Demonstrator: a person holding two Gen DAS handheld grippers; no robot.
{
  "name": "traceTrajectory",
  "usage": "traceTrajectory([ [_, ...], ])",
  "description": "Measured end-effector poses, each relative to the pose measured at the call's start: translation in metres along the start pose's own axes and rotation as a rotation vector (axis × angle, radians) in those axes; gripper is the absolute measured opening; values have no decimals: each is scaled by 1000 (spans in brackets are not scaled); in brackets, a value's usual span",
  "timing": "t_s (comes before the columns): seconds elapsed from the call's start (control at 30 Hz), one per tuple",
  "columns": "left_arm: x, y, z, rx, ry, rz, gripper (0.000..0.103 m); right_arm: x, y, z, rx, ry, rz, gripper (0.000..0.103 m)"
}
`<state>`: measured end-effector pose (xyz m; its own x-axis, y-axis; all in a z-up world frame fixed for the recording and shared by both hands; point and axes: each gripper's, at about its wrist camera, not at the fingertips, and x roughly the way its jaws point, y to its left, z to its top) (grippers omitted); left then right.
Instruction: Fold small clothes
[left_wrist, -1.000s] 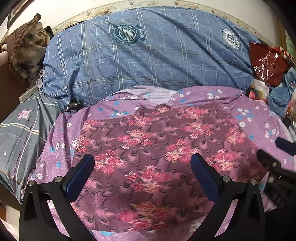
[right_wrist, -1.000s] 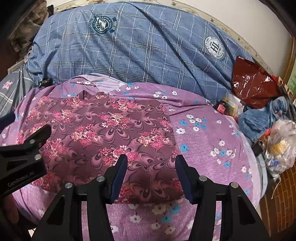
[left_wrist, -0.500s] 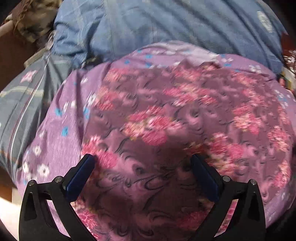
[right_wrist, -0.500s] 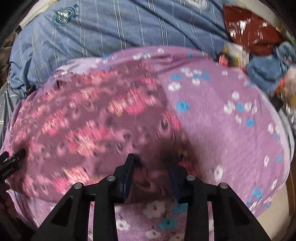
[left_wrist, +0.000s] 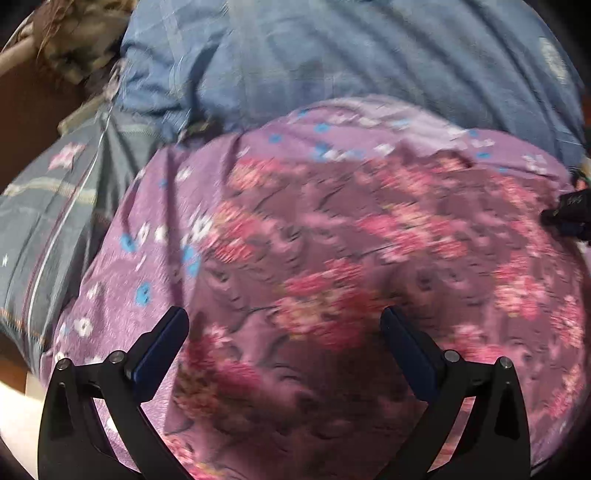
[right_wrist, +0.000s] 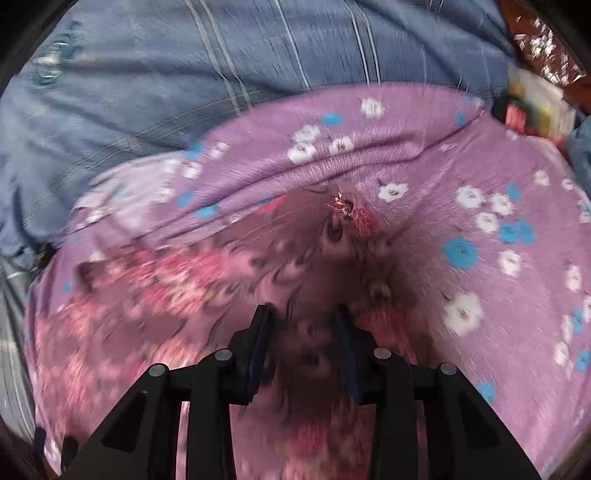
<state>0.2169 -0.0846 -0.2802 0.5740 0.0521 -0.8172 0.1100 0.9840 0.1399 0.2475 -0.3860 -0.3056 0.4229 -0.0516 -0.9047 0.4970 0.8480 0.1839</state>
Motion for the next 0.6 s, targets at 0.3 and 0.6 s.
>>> traceTrajectory([
  [0.3, -4, 29, -1, -67, -16, 5, 103, -40, 135, -24, -282, 1, 216, 33],
  [0.6, 5, 39, -8, -37, -1, 31, 103, 1, 240, -65, -471, 52, 198, 33],
])
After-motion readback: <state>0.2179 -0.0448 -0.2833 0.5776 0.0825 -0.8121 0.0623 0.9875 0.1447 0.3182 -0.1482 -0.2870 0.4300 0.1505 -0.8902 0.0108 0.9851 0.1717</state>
